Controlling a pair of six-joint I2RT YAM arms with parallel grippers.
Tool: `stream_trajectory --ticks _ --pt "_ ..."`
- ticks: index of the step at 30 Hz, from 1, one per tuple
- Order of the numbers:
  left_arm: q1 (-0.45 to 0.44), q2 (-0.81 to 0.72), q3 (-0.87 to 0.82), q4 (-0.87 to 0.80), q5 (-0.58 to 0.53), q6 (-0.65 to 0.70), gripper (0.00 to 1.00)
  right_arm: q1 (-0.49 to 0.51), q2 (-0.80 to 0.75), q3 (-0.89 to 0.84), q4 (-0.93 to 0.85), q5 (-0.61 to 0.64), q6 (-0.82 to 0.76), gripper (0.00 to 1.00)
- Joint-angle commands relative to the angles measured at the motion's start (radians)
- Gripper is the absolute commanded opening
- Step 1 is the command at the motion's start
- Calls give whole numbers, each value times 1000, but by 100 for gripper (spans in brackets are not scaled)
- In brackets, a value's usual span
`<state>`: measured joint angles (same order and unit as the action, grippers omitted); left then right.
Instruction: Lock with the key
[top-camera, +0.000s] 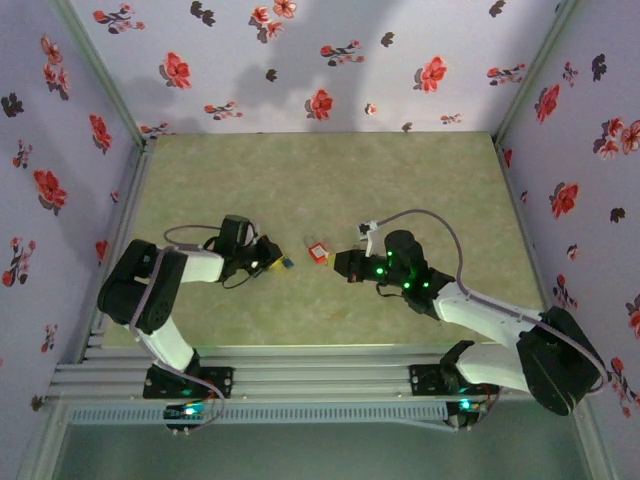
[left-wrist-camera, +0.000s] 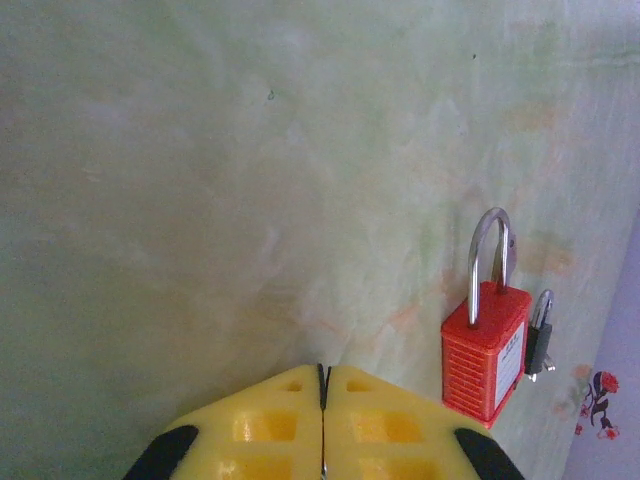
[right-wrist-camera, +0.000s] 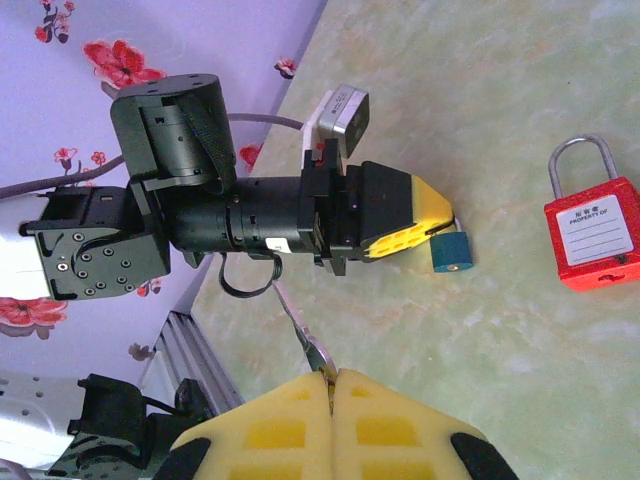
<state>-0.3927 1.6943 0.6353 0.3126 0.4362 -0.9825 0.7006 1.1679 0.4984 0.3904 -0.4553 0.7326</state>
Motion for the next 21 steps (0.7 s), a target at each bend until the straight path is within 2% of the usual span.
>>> stream_trajectory --ticks 1,8,21 --pt "-3 11 9 -85 -50 41 12 9 7 2 13 -8 -7 0" --pt "-4 -1 26 -122 -56 56 17 10 13 4 11 -9 -9 0" --pt "-3 -37 57 -207 -79 88 22 13 19 8 9 -13 -9 0"
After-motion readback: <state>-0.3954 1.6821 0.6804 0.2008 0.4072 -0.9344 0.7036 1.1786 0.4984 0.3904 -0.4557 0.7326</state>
